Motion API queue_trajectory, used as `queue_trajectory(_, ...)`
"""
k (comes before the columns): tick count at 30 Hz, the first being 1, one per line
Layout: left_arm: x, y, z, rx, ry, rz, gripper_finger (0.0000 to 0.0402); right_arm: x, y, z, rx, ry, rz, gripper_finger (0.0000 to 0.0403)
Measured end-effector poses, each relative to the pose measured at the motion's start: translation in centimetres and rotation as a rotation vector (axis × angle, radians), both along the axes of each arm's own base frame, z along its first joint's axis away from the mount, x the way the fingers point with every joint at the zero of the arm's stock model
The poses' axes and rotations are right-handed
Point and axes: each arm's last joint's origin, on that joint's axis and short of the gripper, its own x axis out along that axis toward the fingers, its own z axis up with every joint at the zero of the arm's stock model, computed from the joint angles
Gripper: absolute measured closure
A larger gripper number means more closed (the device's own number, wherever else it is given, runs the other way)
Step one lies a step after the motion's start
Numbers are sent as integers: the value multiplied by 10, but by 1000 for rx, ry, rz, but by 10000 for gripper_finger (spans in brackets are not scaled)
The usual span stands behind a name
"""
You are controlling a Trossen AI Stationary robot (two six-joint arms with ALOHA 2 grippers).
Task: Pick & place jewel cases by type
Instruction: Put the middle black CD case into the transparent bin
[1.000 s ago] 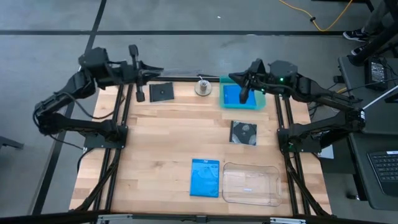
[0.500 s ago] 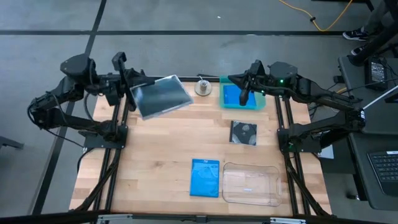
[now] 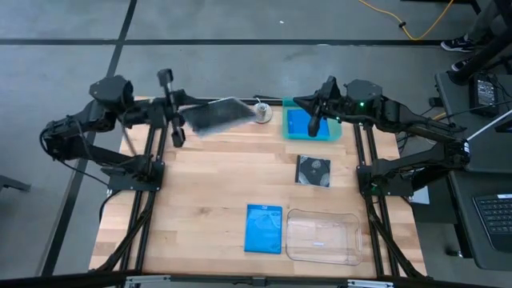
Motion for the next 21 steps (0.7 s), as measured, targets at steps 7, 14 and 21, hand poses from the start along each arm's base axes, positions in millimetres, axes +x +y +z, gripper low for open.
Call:
queue_trajectory(7, 20, 17, -14, -578, 8, 29, 368, -1, 0, -5, -23, 72, 10, 395)
queue_trajectory(14, 32, 33, -21, -1105, -35, -7, 368, -4, 1, -14, -29, 169, 19, 395)
queue_trajectory(21, 33, 44, -23, -1617, -109, -21, 368, -7, 1, -20, -50, 262, 35, 395)
